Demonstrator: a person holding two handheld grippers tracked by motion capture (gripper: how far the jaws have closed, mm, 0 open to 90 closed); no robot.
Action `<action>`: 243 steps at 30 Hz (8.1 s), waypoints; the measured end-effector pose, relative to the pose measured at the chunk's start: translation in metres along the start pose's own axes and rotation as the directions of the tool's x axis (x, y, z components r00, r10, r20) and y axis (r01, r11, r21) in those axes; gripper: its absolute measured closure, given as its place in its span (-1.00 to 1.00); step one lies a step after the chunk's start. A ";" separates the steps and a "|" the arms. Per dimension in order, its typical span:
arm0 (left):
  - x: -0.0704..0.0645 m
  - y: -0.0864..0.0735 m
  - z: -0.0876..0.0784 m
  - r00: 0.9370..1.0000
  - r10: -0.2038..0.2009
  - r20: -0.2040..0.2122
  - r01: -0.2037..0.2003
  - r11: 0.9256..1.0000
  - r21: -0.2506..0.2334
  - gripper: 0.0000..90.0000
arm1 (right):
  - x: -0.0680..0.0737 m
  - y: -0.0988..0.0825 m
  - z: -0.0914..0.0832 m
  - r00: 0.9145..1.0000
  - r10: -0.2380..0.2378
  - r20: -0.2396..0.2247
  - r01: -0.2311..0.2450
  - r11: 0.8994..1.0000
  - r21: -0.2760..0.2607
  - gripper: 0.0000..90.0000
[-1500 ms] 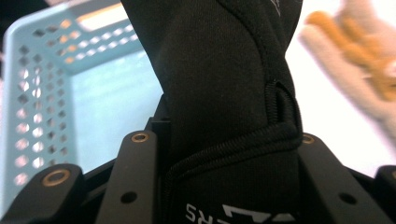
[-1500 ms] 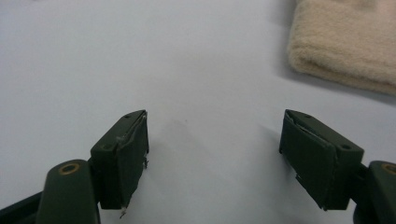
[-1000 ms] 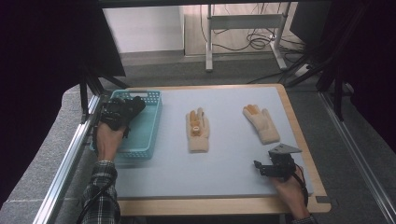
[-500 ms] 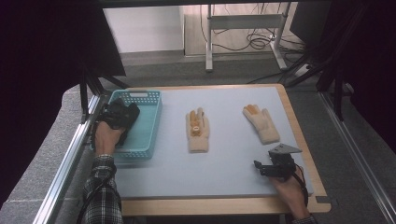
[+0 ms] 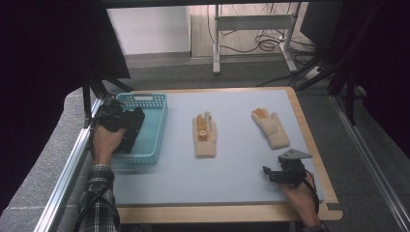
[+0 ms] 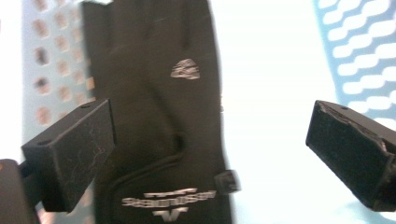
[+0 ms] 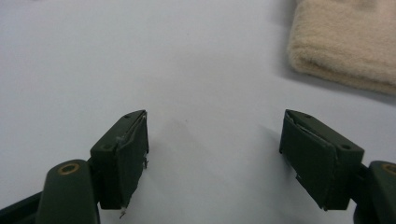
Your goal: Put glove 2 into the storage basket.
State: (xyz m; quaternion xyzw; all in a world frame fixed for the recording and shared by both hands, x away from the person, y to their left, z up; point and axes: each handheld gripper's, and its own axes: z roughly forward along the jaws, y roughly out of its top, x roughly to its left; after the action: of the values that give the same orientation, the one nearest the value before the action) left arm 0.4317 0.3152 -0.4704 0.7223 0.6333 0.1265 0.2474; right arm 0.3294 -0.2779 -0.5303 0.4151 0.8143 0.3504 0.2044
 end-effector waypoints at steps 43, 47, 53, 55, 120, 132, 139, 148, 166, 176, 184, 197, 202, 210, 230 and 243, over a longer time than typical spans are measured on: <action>-0.183 -0.118 -0.013 0.825 0.531 0.196 -0.458 0.830 -0.318 -0.98 | 0.000 0.000 0.000 1.000 -0.004 0.003 0.004 1.000 0.000 -0.49; -0.185 -0.131 0.005 0.833 0.511 0.214 -0.440 0.845 -0.305 -0.98 | 0.000 0.000 0.000 1.000 -0.004 0.004 0.004 1.000 0.000 -0.49; -0.185 -0.141 0.027 0.847 0.491 0.205 -0.437 0.862 -0.257 -0.97 | 0.000 0.000 0.000 1.000 -0.003 0.006 0.003 1.000 0.000 -0.50; -0.184 -0.143 0.033 0.856 0.476 0.202 -0.427 0.871 -0.242 -0.97 | 0.000 0.000 0.000 1.000 -0.002 0.006 0.002 1.000 -0.001 -0.49; -0.184 -0.144 0.034 0.861 0.469 0.198 -0.425 0.876 -0.226 -0.94 | -0.078 0.089 0.081 0.993 0.054 0.106 -0.061 0.996 0.067 0.20; -0.185 -0.144 0.035 0.863 0.464 0.198 -0.420 0.878 -0.230 -0.94 | -0.042 0.099 0.031 0.999 0.035 0.012 -0.035 0.999 -0.021 0.20; -0.184 -0.144 0.035 0.862 0.466 0.198 -0.422 0.877 -0.229 -0.94 | 0.002 0.098 0.009 0.997 -0.017 -0.077 0.014 0.999 -0.041 0.18; -0.184 -0.144 0.035 0.862 0.467 0.198 -0.422 0.877 -0.230 -0.94 | 0.051 0.077 0.023 0.988 -0.080 -0.129 0.081 0.997 0.001 0.16; -0.184 -0.144 0.034 0.861 0.470 0.197 -0.426 0.876 -0.228 -0.94 | 0.039 0.068 0.003 0.985 -0.075 -0.155 0.075 0.997 -0.009 0.24; -0.184 -0.144 0.034 0.861 0.470 0.197 -0.426 0.876 -0.228 -0.94 | -0.001 0.034 0.007 0.995 -0.008 -0.103 0.014 0.998 0.056 0.86; -0.184 -0.144 0.034 0.861 0.470 0.195 -0.427 0.875 -0.227 -0.94 | 0.009 0.018 0.004 0.988 -0.030 -0.153 0.037 0.998 0.044 0.89; -0.184 -0.144 0.034 0.860 0.471 0.195 -0.428 0.875 -0.227 -0.94 | 0.039 0.010 -0.002 0.974 -0.085 -0.208 0.095 0.995 0.039 0.86; -0.184 -0.144 0.034 0.860 0.471 0.195 -0.427 0.875 -0.227 -0.94 | 0.048 0.010 -0.001 0.966 -0.092 -0.241 0.103 0.994 0.031 0.86; -0.184 -0.144 0.034 0.860 0.471 0.195 -0.428 0.875 -0.227 -0.94 | 0.070 0.013 0.002 0.948 -0.128 -0.292 0.139 0.990 0.018 0.85; -0.184 -0.144 0.034 0.860 0.471 0.195 -0.428 0.875 -0.227 -0.93 | 0.050 0.064 0.025 0.953 -0.130 -0.272 0.118 0.991 -0.061 0.45; -0.184 -0.144 0.034 0.861 0.469 0.195 -0.426 0.876 -0.228 -0.94 | 0.062 0.123 0.071 0.932 -0.158 -0.325 0.135 0.986 -0.093 0.29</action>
State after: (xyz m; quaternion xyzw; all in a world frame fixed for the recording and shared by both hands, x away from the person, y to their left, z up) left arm 0.2953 0.1391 -0.5500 0.8349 0.3984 0.1466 0.3502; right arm 0.4039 -0.1486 -0.4896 0.2812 0.8530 0.4271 0.1044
